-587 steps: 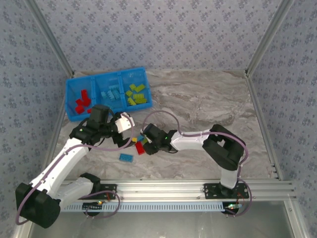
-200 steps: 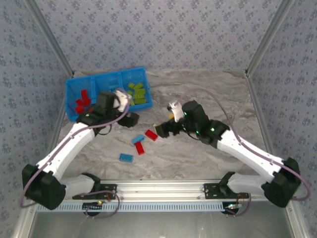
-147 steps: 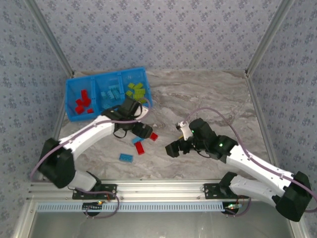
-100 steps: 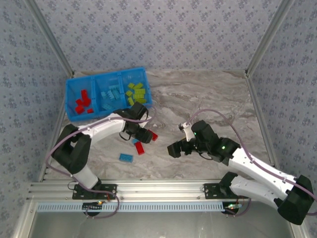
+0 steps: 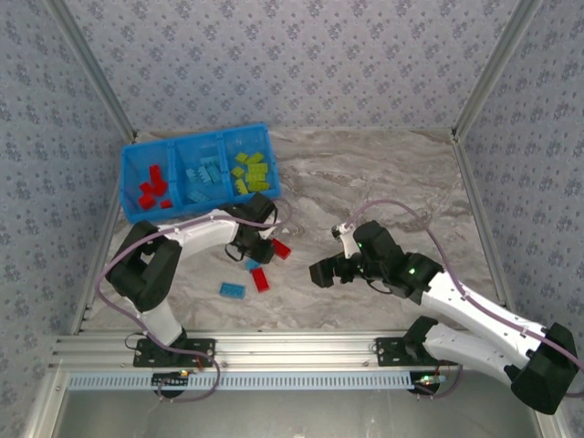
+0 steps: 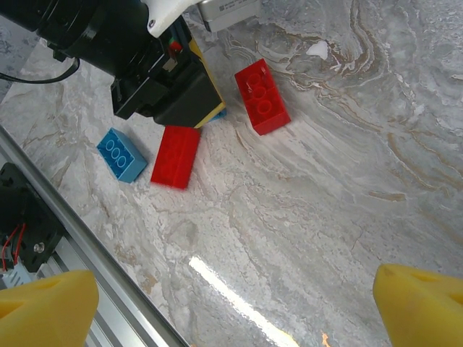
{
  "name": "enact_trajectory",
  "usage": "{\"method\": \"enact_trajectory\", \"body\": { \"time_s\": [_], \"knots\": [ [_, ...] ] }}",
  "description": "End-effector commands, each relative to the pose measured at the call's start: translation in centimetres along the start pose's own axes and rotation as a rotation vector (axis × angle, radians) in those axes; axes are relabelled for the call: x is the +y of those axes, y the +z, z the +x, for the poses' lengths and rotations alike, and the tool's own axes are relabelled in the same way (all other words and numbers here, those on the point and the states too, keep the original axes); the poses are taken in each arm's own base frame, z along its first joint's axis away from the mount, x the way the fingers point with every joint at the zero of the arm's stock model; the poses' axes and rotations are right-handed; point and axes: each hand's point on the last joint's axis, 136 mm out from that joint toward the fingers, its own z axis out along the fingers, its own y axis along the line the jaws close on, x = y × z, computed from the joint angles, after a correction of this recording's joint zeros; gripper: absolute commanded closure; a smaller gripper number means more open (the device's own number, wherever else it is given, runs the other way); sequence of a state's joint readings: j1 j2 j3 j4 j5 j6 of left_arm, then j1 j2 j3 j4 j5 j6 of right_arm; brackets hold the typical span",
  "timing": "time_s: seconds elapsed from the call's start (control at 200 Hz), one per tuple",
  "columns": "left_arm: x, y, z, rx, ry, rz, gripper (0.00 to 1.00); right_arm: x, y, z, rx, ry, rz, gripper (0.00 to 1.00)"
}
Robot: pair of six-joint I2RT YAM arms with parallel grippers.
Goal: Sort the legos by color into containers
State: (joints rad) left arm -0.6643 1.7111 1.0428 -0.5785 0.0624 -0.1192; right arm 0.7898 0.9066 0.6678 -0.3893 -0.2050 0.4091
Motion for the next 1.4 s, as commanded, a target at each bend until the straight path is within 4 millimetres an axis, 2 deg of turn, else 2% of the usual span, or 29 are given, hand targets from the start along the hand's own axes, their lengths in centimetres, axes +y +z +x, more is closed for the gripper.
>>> {"method": "enact_trajectory", "body": {
  "time_s": [0.0,0.095,0.205,0.4,0.475,0.555,0.685,0.794,0.834,0.909,1.049,1.154,1.284,1.394],
  "knots": [
    [1.0,-0.9,0.2,-0.013,-0.003,-0.070,0.78,-0.1,-0.7,-0.7,-0.036,0.017,0.012,0.00],
    [1.6,-3.0,-1.2,-0.101,-0.008,-0.108,0.79,-0.1,-0.9,-0.9,-0.050,0.017,0.015,0.00],
    [3.4,-6.9,-3.4,-0.257,-0.025,-0.199,0.79,0.0,-1.1,-1.2,-0.067,0.021,0.011,0.00],
    [10.5,-16.1,-8.3,-0.591,-0.195,-0.374,0.80,0.0,-1.3,-1.8,-0.093,0.024,0.011,0.00],
    [14.0,-18.4,-9.9,-0.690,-0.287,-0.411,0.80,0.0,-1.3,-1.9,-0.101,0.027,0.010,0.00],
    [17.5,-19.1,-11.4,-0.736,-0.362,-0.421,0.80,0.2,-1.4,-2.1,-0.105,0.028,0.005,0.00],
    [22.2,-18.2,-13.3,-0.712,-0.449,-0.444,0.77,0.3,-1.9,-1.9,-0.107,0.043,-0.001,0.00],
    [25.3,-17.9,-13.9,-0.683,-0.504,-0.495,0.66,0.4,-2.7,-1.6,-0.126,0.061,-0.009,0.00],
    [25.8,-18.0,-14.0,-0.675,-0.514,-0.503,0.60,0.4,-3.0,-1.6,-0.137,0.068,-0.013,0.00],
    [25.4,-18.6,-14.2,-0.678,-0.508,-0.485,0.48,0.2,-3.5,-1.4,-0.157,0.080,-0.009,0.00],
    [23.2,-20.3,-13.4,-0.733,-0.510,-0.419,0.47,-0.4,-3.5,-1.2,-0.174,0.093,0.012,0.00],
    [19.5,-21.4,-11.7,-0.768,-0.533,-0.318,0.48,-0.3,-3.2,-1.4,-0.176,0.087,0.004,0.00],
    [13.8,-20.7,-8.1,-0.769,-0.587,-0.171,0.49,-0.4,-2.5,-1.5,-0.170,0.079,0.008,0.00],
    [10.9,-19.0,-3.0,-0.708,-0.732,-0.183,0.55,-0.6,-1.8,-1.4,-0.154,0.078,0.013,0.00]
  ]
}}
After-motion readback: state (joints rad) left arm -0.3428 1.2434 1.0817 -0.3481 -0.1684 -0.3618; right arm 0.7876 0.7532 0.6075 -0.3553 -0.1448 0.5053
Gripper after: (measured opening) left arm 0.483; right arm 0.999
